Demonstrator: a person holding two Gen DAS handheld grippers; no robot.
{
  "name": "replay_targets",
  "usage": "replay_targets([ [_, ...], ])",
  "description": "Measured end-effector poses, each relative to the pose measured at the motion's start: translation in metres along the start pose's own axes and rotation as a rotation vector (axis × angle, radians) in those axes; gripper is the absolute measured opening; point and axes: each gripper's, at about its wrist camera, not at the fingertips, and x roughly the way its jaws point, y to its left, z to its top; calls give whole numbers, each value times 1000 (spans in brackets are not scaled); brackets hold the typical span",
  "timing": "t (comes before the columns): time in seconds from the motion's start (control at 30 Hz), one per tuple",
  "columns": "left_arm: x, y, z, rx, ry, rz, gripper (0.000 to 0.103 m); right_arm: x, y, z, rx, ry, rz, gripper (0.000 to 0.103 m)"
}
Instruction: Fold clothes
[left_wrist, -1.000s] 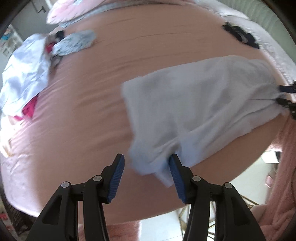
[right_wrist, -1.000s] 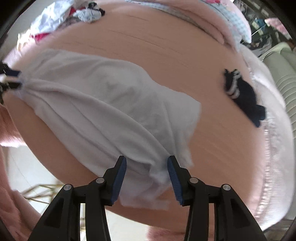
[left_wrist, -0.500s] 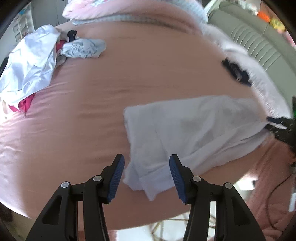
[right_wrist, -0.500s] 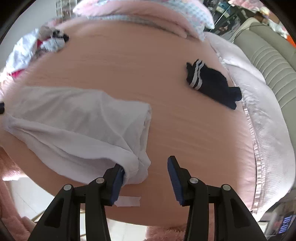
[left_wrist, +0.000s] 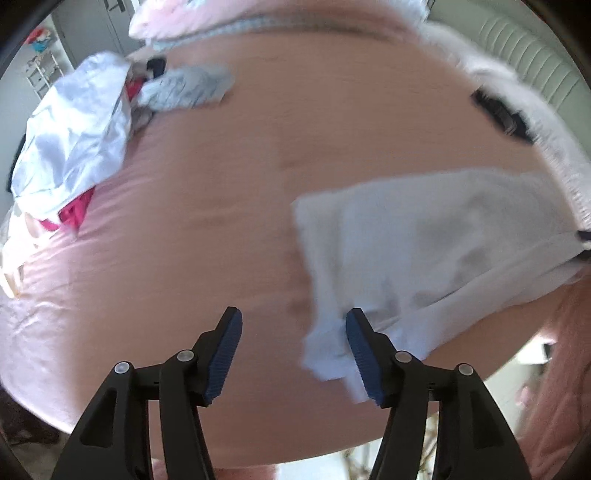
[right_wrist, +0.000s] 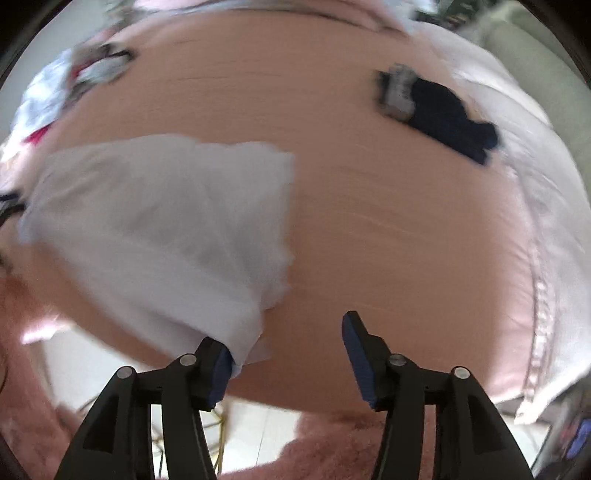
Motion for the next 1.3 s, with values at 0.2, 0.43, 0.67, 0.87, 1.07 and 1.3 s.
replay_targets([
  [0.2,2,-27,14,42,-45,-60,57,-51,28,16,-124,-163,167,55],
  [0.43,44,28,31,-284,25,-177,22,4,-23,61,224,-155,87,55],
  [0.67,61,44,41,-243,11,-184,13,58,-24,68,257,-120,218,17],
  [0.87,68,52,56,-204,-13,-133,16,59,-28,82,268,-236,110,14],
  [1.07,27,36,39,-81,-86,-87,16,44,-42,71,336,-231,210,19],
  [1.3,17,8,23,71,-61,-107,16,-10,38,51,126,-249,264,25],
])
